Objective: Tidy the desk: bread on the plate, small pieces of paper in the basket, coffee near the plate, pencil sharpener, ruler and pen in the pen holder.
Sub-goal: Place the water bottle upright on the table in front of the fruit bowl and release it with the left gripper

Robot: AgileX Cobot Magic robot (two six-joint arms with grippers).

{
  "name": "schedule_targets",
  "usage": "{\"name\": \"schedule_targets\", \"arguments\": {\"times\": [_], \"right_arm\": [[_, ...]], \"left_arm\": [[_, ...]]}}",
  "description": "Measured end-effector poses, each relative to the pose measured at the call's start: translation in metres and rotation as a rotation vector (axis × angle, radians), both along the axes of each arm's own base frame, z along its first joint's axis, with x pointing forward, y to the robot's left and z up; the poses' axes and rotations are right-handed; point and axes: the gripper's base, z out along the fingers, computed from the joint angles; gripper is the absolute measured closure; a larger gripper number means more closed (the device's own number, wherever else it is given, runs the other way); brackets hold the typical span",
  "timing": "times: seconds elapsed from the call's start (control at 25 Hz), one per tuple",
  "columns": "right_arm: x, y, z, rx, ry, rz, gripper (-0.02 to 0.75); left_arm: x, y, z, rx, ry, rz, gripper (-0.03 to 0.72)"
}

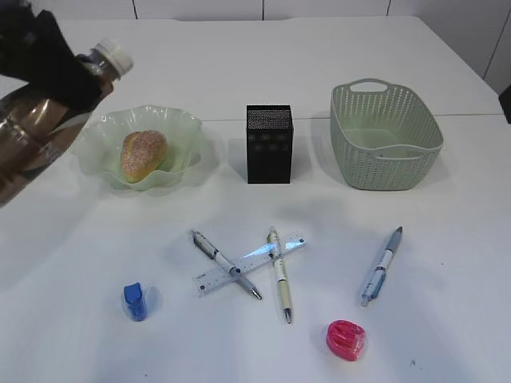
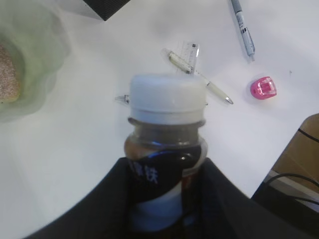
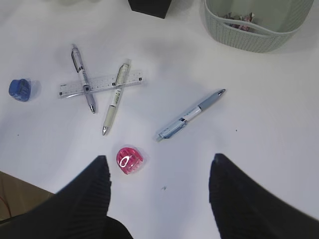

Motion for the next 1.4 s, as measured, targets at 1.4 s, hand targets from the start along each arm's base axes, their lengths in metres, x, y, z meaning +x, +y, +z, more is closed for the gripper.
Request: {"name": "schedule_targets", "arguments": {"times": [1.4], "right_arm": [[0.001, 0.0, 0.0, 0.004, -0.008, -0.001, 0.245]], "left_arm": [[-0.039, 0.012, -0.138, -0.069, -0.625, 0.524, 0.416]]}}
